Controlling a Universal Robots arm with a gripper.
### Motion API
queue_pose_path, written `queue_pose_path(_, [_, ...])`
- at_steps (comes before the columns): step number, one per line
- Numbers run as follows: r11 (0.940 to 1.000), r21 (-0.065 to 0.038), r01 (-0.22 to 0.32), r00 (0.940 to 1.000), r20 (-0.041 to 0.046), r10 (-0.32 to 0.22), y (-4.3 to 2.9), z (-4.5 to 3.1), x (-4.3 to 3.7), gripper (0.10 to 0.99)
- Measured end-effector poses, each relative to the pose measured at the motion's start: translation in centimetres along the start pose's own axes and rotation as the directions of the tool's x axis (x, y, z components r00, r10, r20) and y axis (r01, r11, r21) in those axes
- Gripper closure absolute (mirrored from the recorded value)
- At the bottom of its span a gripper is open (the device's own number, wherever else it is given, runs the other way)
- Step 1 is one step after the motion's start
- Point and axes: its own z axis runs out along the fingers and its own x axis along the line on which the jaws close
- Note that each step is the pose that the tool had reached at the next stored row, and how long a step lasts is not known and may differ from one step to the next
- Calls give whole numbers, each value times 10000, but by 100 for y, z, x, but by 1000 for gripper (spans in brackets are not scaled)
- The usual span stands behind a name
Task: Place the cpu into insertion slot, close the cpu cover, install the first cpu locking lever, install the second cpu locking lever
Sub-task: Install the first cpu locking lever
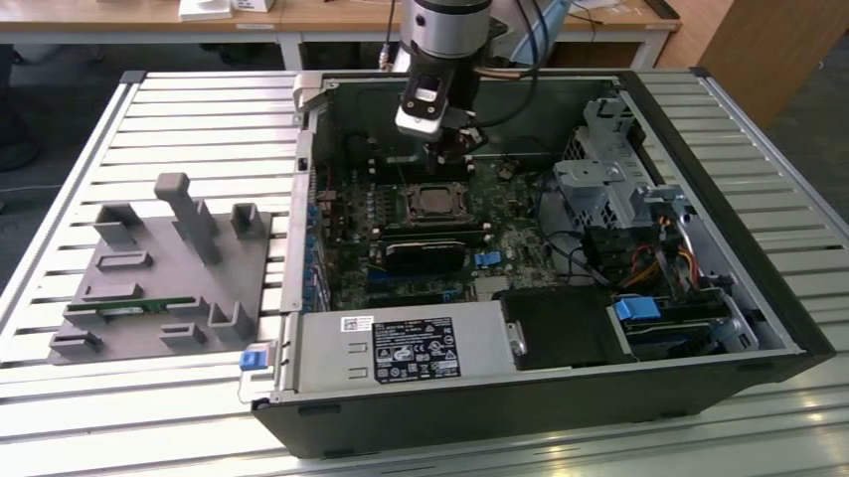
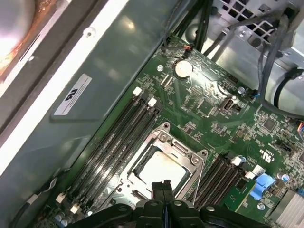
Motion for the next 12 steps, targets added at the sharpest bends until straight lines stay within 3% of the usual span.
queue_pose_path(6, [9956,10,938,9956,-29,-938,0,0,0,980])
queue_pose_path(12, [9798,18,1998,9798,-64,-1997,0,0,0,980])
